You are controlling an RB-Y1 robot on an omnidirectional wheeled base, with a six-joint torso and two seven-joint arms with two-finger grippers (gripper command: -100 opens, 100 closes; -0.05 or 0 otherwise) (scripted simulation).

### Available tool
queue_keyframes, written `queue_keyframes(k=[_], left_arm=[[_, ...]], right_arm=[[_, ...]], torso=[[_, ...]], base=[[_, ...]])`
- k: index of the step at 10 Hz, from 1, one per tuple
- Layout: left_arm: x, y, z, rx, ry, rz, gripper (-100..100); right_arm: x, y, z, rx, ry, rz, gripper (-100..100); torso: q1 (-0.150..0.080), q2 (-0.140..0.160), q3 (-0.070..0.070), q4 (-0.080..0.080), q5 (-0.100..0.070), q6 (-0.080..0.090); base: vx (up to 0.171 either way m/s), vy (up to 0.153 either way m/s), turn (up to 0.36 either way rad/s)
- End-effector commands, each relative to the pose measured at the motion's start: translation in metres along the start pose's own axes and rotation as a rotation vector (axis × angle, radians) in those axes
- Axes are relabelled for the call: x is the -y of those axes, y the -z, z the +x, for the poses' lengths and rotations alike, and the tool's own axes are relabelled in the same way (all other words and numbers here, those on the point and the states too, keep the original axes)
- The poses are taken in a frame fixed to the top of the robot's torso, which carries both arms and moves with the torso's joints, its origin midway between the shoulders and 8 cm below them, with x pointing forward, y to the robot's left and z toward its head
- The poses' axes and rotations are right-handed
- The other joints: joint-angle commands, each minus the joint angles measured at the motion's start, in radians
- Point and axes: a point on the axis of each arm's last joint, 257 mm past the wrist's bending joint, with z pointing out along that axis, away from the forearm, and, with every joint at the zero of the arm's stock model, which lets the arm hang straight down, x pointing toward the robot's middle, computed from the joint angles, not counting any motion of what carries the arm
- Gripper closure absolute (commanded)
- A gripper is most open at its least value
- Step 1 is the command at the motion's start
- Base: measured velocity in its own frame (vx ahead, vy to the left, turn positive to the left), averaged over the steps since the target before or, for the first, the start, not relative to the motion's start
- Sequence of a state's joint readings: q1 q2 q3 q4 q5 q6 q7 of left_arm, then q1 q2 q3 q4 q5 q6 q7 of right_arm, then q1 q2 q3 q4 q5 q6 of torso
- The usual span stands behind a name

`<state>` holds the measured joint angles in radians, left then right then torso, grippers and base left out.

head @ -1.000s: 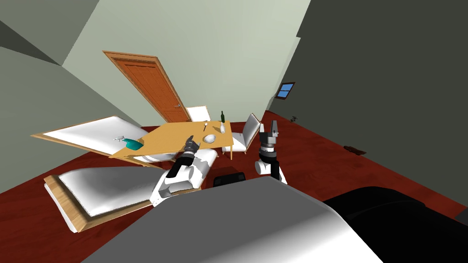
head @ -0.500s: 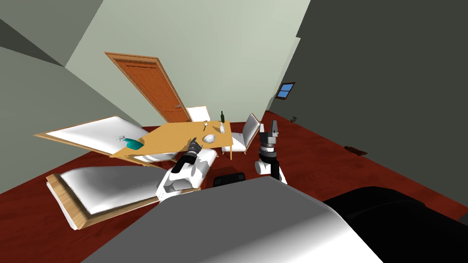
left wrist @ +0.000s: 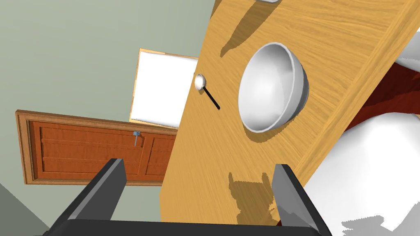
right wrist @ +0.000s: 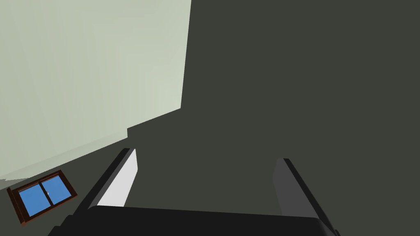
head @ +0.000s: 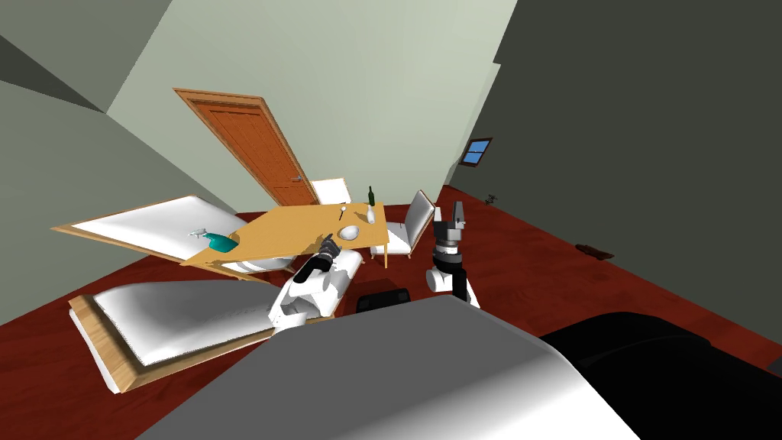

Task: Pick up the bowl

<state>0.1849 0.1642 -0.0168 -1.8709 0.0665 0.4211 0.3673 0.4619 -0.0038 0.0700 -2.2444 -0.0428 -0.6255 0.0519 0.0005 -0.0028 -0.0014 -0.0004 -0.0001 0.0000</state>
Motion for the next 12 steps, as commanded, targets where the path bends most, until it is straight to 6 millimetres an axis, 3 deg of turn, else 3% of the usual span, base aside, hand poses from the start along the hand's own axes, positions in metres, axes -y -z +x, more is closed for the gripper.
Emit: queue_keyframes(k=[1, 6, 11, 12], left_arm=[[-0.020, -0.008, 0.001, 0.010, 0.014, -0.065, -100], [-0.061, -0.019, 0.003, 0.032, 0.027, -0.206, -100], [-0.116, -0.028, 0.008, 0.054, 0.006, -0.399, -100], [-0.117, -0.028, 0.007, 0.055, 0.006, -0.402, -100]], right_arm=[[0.000, 0.000, 0.000, 0.000, 0.000, 0.000, 0], [0.000, 0.000, 0.000, 0.000, 0.000, 0.000, 0], [0.000, 0.000, 0.000, 0.000, 0.000, 0.000, 0], [0.000, 0.000, 0.000, 0.000, 0.000, 0.000, 0]], torso=[[0.000, 0.000, 0.000, 0.000, 0.000, 0.000], [0.001, -0.003, -0.002, -0.001, 0.000, 0.000], [0.006, -0.008, -0.005, -0.002, 0.001, 0.000], [0.007, -0.009, -0.005, -0.002, 0.001, 0.000]], base=[[0.058, 0.011, -0.038], [0.070, 0.026, -0.037], [0.150, 0.086, -0.088], [0.116, 0.072, -0.037]])
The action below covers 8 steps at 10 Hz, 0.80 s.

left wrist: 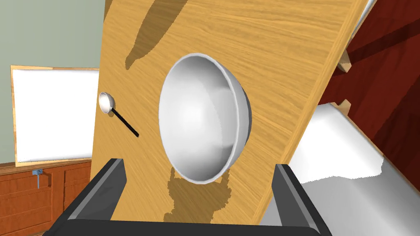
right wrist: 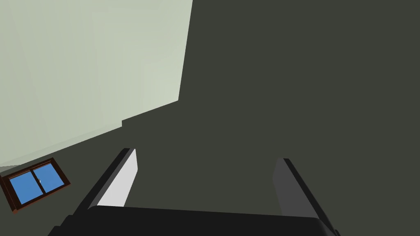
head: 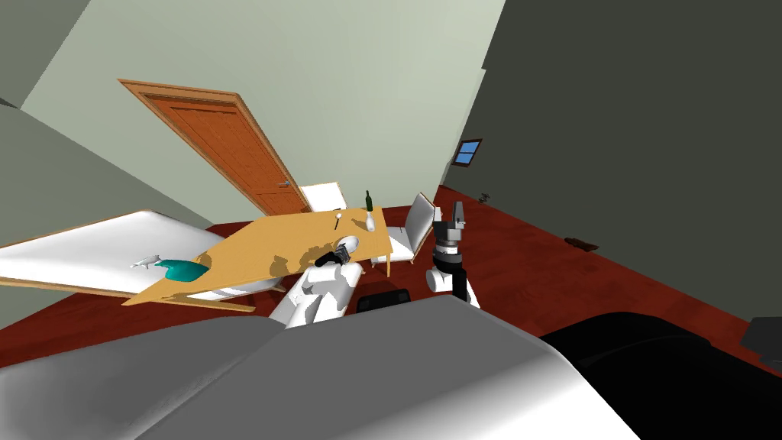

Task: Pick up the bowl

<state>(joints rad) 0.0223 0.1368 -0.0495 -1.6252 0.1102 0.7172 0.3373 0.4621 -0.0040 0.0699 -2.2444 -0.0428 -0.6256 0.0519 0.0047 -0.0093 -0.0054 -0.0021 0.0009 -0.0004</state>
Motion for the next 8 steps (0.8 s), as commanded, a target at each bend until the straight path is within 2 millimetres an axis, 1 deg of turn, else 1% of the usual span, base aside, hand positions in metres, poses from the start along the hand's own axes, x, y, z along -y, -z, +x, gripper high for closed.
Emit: queue_keyframes(k=[1, 4, 7, 8], left_arm=[[-0.011, -0.004, 0.000, 0.009, -0.010, -0.046, -100], [-0.040, -0.013, -0.006, 0.035, -0.036, -0.152, -100], [-0.071, -0.015, -0.019, 0.067, -0.057, -0.249, -100], [-0.081, -0.015, -0.025, 0.079, -0.061, -0.280, -100]], right_arm=[[0.000, 0.000, 0.000, 0.000, 0.000, 0.000, 0], [0.000, 0.000, 0.000, 0.000, 0.000, 0.000, 0], [0.000, 0.000, 0.000, 0.000, 0.000, 0.000, 0], [0.000, 0.000, 0.000, 0.000, 0.000, 0.000, 0]], torso=[[0.000, 0.000, 0.000, 0.000, 0.000, 0.000], [-0.001, 0.000, 0.000, 0.000, 0.000, 0.000], [-0.001, 0.000, 0.000, 0.000, 0.000, 0.000], [-0.001, 0.000, 0.000, 0.000, 0.000, 0.000]], base=[[0.095, 0.045, -0.058], [0.124, 0.064, -0.092], [0.127, 0.070, -0.063], [0.089, 0.052, -0.042]])
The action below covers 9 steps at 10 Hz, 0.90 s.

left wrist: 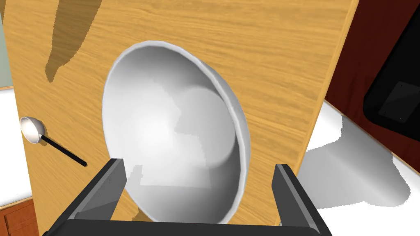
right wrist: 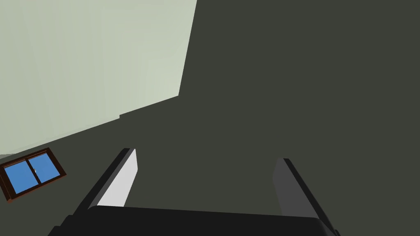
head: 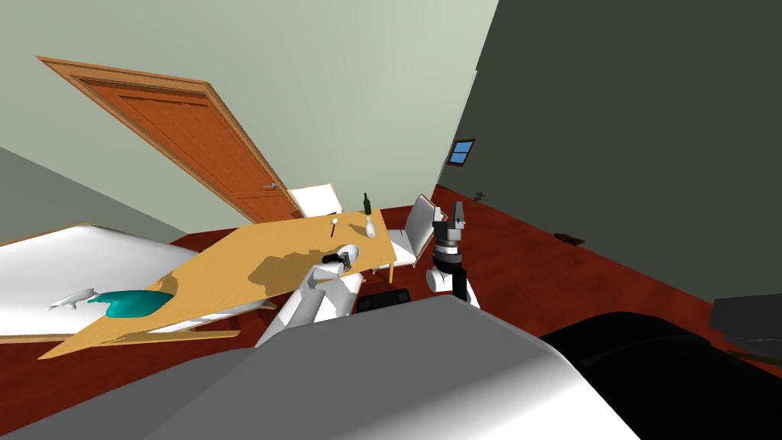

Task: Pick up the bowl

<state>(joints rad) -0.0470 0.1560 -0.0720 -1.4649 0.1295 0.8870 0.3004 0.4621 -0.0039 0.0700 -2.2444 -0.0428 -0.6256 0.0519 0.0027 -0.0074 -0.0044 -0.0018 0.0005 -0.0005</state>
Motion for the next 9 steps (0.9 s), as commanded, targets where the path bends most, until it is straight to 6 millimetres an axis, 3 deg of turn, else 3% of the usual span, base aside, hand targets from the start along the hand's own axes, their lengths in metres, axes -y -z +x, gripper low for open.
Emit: queue_keyframes(k=[1, 2, 3, 4, 5, 7, 8, 9], left_arm=[[-0.032, -0.006, -0.013, 0.029, -0.006, -0.079, -100], [-0.043, -0.007, -0.017, 0.037, -0.005, -0.102, -100], [-0.033, -0.006, -0.015, 0.029, -0.005, -0.080, -100], [-0.035, -0.005, -0.016, 0.031, -0.006, -0.086, 0], [-0.018, -0.013, 0.002, 0.002, -0.017, -0.053, -100], [-0.029, -0.020, -0.002, 0.015, -0.017, -0.087, -100], [-0.006, -0.024, 0.019, -0.020, -0.030, -0.042, -100], [-0.011, -0.030, 0.017, -0.012, -0.033, -0.063, -100]], right_arm=[[0.000, 0.000, 0.000, 0.000, 0.000, 0.000, 0], [0.000, 0.000, 0.000, 0.000, 0.000, 0.000, 0], [0.000, 0.000, 0.000, 0.000, 0.000, 0.000, 0], [0.000, 0.000, 0.000, 0.000, 0.000, 0.000, 0], [0.000, 0.000, 0.000, 0.000, 0.000, 0.000, 0], [0.000, 0.000, 0.000, 0.000, 0.000, 0.000, 0], [0.000, 0.000, 0.000, 0.000, 0.000, 0.000, 0], [0.000, 0.000, 0.000, 0.000, 0.000, 0.000, 0]], torso=[[0.000, 0.000, 0.000, 0.000, 0.000, 0.000], [-0.001, 0.001, 0.001, 0.000, 0.000, 0.000], [-0.001, 0.003, 0.002, 0.001, 0.000, 0.000], [-0.003, 0.005, 0.003, 0.001, -0.001, 0.000], [-0.004, 0.006, 0.004, 0.001, -0.001, 0.000], [-0.004, 0.007, 0.004, 0.002, -0.001, 0.000], [-0.004, 0.007, 0.004, 0.002, -0.001, 0.000], [-0.005, 0.007, 0.004, 0.002, -0.001, 0.000]], base=[[0.076, 0.043, -0.057], [0.050, 0.038, -0.028], [0.016, 0.016, -0.002], [0.000, 0.000, 0.000], [-0.016, 0.012, 0.190], [-0.012, 0.000, 0.030], [-0.017, -0.008, 0.105], [-0.010, -0.014, 0.085]])
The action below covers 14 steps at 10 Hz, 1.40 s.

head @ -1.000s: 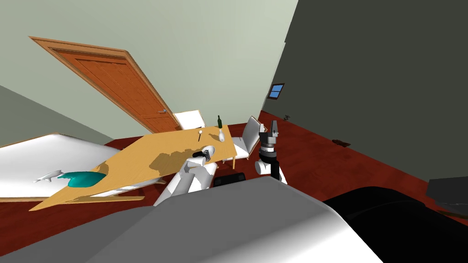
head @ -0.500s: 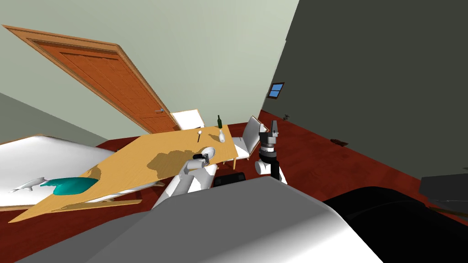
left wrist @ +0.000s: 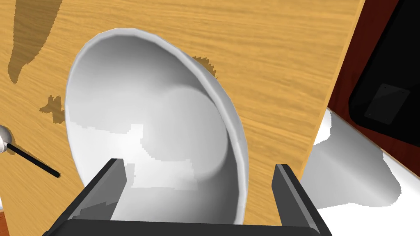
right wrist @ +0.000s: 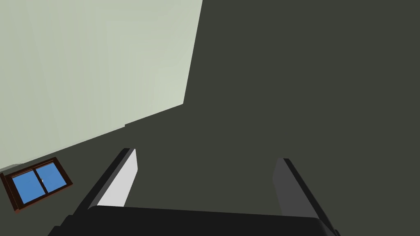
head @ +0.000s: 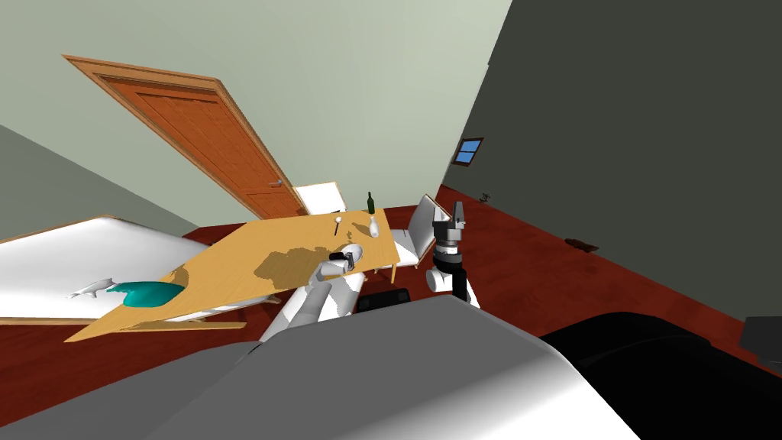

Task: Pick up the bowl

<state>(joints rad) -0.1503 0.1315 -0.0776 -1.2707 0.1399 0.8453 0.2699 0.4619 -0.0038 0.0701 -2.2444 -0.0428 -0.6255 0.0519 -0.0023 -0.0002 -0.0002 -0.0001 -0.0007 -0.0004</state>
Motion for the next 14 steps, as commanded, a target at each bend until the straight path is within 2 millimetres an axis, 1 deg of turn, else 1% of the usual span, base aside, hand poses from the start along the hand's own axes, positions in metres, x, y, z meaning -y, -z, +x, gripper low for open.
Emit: queue_keyframes(k=[1, 2, 3, 4, 5, 6, 7, 8, 9, 11, 12, 13, 14], left_arm=[[-0.012, -0.007, -0.004, 0.010, 0.000, -0.032, -100], [0.013, -0.009, 0.018, -0.024, -0.017, 0.015, -100], [0.006, -0.014, 0.016, -0.015, -0.019, -0.010, -100], [-0.005, -0.018, 0.011, -0.005, -0.016, -0.035, -100], [0.018, -0.019, 0.033, -0.039, -0.033, 0.013, -100], [0.008, -0.026, 0.029, -0.026, -0.036, -0.022, -100], [0.000, -0.029, 0.026, -0.020, -0.034, -0.038, -100], [0.022, -0.029, 0.048, -0.051, -0.052, 0.004, -100], [0.023, -0.031, 0.049, -0.049, -0.058, -0.003, -100], [0.006, -0.037, 0.042, -0.034, -0.054, -0.041, -100], [0.028, -0.036, 0.065, -0.067, -0.073, 0.006, -100], [0.022, -0.040, 0.062, -0.056, -0.078, -0.020, -100], [0.010, -0.044, 0.057, -0.047, -0.077, -0.044, -100]], right_arm=[[0.000, 0.000, 0.000, 0.000, 0.000, 0.000, 0], [0.000, 0.000, 0.000, 0.000, 0.000, 0.000, 0], [0.000, 0.000, 0.000, 0.000, 0.000, 0.000, 0], [0.000, 0.000, 0.000, 0.000, 0.000, 0.000, 0], [0.000, 0.000, 0.000, 0.000, 0.000, 0.000, 0], [0.000, 0.000, 0.000, 0.000, 0.000, 0.000, 0], [0.000, 0.000, 0.000, 0.000, 0.000, 0.000, 0], [0.000, 0.000, 0.000, 0.000, 0.000, 0.000, 0], [0.000, 0.000, 0.000, 0.000, 0.000, 0.000, 0], [0.000, 0.000, 0.000, 0.000, 0.000, 0.000, 0], [0.000, 0.000, 0.000, 0.000, 0.000, 0.000, 0], [0.000, 0.000, 0.000, 0.000, 0.000, 0.000, 0], [0.000, 0.000, 0.000, 0.000, 0.000, 0.000, 0]], torso=[[0.000, 0.000, 0.000, 0.000, 0.000, 0.000], [0.001, 0.000, 0.000, 0.000, 0.000, 0.000], [0.000, 0.000, 0.000, 0.000, 0.000, 0.000], [0.000, -0.001, 0.000, 0.000, 0.000, 0.000], [0.001, 0.000, 0.000, 0.000, 0.000, 0.000], [0.000, 0.000, 0.000, 0.000, 0.000, 0.000], [0.000, 0.000, 0.000, 0.000, 0.000, 0.000], [0.001, 0.001, 0.000, 0.000, 0.000, 0.000], [0.000, 0.000, 0.000, 0.000, 0.000, 0.000], [0.001, -0.001, 0.000, 0.000, 0.000, 0.000], [0.001, 0.000, 0.000, 0.000, 0.000, 0.000], [-0.001, -0.001, -0.001, 0.000, 0.000, 0.000], [0.000, -0.001, 0.000, 0.000, 0.000, 0.000]], base=[[-0.007, -0.002, 0.020], [-0.004, -0.019, 0.101], [0.000, -0.014, 0.068], [0.000, 0.000, 0.000], [-0.007, -0.017, 0.100], [-0.015, -0.017, 0.117], [-0.023, 0.004, 0.029], [-0.007, -0.007, 0.052], [0.005, -0.017, 0.079], [-0.001, 0.000, 0.001], [0.008, -0.023, 0.107], [-0.001, -0.004, 0.026], [-0.004, 0.004, -0.012]])
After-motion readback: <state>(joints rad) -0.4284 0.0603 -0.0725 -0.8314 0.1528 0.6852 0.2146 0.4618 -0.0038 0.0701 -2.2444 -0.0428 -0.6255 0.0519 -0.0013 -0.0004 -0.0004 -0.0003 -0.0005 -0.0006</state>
